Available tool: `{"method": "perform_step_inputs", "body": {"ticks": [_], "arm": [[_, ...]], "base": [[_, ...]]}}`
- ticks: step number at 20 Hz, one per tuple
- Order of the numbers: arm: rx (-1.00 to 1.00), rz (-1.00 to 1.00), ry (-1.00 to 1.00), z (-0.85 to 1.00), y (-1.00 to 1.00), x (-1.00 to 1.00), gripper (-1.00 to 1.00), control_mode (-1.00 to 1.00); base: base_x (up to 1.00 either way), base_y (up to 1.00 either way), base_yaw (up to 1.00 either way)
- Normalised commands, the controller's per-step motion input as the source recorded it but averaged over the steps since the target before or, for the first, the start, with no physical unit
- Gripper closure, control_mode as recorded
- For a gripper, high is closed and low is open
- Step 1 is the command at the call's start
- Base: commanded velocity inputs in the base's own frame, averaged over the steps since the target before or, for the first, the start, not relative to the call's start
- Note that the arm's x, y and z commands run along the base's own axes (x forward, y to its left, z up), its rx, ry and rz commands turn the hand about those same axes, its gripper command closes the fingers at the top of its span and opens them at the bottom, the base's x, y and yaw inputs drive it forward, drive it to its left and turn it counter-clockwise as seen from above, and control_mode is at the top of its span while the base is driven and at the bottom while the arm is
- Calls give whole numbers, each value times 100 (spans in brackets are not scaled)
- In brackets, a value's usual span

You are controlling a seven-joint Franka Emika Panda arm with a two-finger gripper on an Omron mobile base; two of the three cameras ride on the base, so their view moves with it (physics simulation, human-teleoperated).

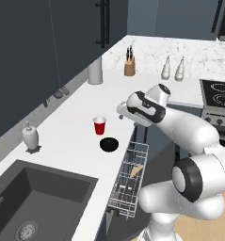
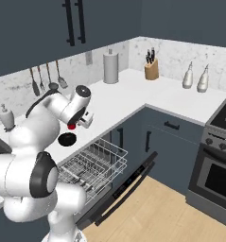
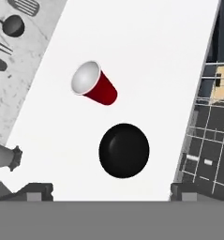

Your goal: Pick up the cup and bowl from the counter, place them in the dishwasher, and close the dishwasher door.

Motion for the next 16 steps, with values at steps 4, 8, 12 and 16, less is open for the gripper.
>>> {"method": "perform_step_inputs", "body": {"ticks": [4, 8, 12, 16], "arm": [[0, 0, 17, -18, 43, 62, -100, -100], [0, 0, 17, -8, 23, 59, -100, -100], [0, 0, 12, -27, 15, 53, -100, -100], [0, 0, 3, -21, 8, 51, -100, -100]], "base": [[0, 0, 0], [0, 0, 0], [0, 0, 0], [0, 0, 0]]}}
